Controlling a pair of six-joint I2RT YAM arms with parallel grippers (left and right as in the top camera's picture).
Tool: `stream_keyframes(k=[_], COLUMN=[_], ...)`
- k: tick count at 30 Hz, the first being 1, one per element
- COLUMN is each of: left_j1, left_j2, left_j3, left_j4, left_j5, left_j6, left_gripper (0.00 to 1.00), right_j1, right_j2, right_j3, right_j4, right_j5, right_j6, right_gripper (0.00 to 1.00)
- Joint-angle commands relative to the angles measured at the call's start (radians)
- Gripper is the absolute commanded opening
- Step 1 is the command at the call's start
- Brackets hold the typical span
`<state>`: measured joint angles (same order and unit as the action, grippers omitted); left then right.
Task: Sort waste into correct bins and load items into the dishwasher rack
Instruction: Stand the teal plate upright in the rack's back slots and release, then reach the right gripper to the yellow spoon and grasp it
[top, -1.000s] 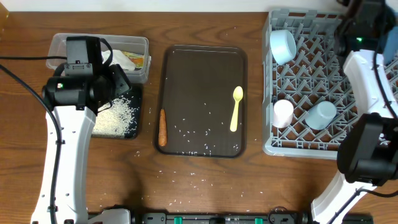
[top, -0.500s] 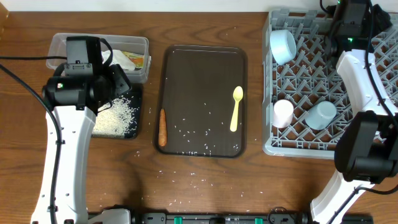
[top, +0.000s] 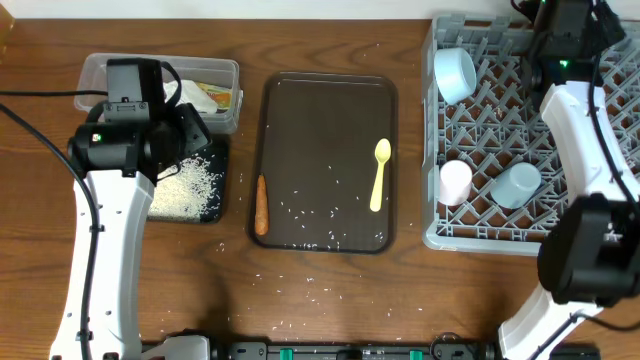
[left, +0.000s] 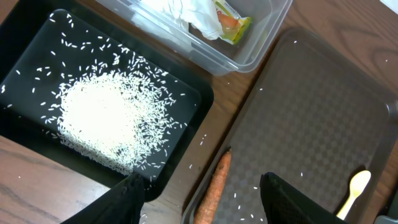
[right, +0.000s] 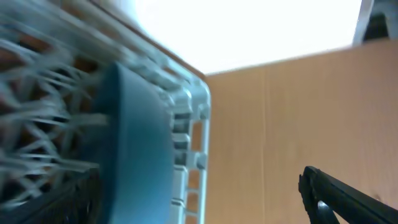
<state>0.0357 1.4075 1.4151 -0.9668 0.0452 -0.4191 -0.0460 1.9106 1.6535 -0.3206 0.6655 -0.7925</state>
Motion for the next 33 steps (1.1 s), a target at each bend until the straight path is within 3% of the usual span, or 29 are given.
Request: stream_keyframes(k=[1,5,9,12,16,19,24,33], left_j1=[0.003,0.003,0.003,0.003,0.003,0.003,0.003,0.003], left_j2=[0.011,0.011,0.011,0.011,0.011,0.011,0.011,0.011], left_j3=[-0.004,-0.004,-0.004,-0.004,-0.004,-0.004,-0.004,-0.004], left_j4=[0.001,0.000,0.000,0.000,0.000,0.000,0.000,-0.014], left_j5=[-0.013,-0.012,-0.013,-0.012,-0.012,-0.012,-0.012,-0.013], left_j6=[-0.005,-0.005,-0.005,-0.005,-0.005,-0.005,-0.005,-0.005], left_gripper=[0.63,0.63,0.63,0.62,0.62,0.63,0.62,0.62], right_j1=[0.048,0.085,0.129,0.158,0.210,0.289,0.449,0.595], right_j2=[-0.109,-0.163,-0.203,-0.209,-0.185,-0.160,-0.130,-0.054], right_j3=[0.002,0.002,0.002,0.002,-0.029,-0.069,-0.159,-0.215], right_j4=[-0.046,-0.138,-0.264,-0.367,-0.418,-0.430,-0.435,-0.481], right_j5=[-0.195,-0.383,-0.618,-0.904,-1.127,-1.044,-0.740,-0.476], right_j6=[0.068,0.216,0.484,0.607,0.800,0.941,1.160,1.310], right_gripper=[0.99,0.99,0.99,0.99,0.88,0.82,0.77,0.57])
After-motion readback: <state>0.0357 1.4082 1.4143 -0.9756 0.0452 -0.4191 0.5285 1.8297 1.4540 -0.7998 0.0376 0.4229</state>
